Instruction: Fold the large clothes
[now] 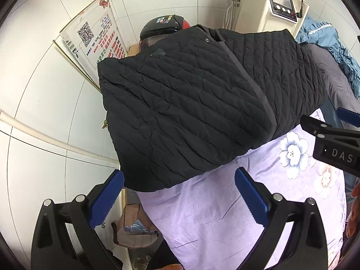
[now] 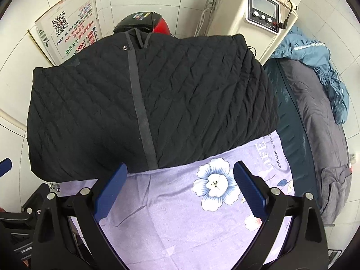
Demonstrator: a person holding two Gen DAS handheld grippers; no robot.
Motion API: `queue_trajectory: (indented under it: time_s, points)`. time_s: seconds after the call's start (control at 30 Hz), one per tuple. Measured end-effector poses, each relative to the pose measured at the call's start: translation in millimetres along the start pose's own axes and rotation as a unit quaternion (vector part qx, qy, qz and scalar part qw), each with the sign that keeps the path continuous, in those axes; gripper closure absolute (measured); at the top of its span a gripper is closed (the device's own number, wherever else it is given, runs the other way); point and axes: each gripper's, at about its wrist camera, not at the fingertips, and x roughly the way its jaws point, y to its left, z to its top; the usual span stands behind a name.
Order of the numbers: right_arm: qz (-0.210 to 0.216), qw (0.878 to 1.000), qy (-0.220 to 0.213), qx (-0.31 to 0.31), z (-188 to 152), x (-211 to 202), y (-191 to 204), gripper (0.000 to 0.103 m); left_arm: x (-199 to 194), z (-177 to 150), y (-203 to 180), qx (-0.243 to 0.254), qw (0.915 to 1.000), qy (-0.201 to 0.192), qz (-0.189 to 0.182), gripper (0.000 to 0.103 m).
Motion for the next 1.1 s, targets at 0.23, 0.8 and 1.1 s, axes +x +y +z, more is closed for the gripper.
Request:
queue_trajectory:
  time_s: [0.23,0.8,1.1]
  points:
    - [0.002,1.0,-0.005,-0.008,4.4,-1.9,1.9,0.009,1.7,3.7,-2.9,0.002,1.0,0.001,0.0,0.006]
    - [0.007,1.0,-0.012,-0.02,7.8,-4.6,6.6,0.009,3.1,3.9,-3.7,-0.003,1.0,0.002,-0.001,0.006]
    - [0.013,1.0,-0.013,-0.023,8.9,-3.6,9.9,0.009,4.3,3.9,-2.2,-0.008,1.0,0.004,0.001,0.006]
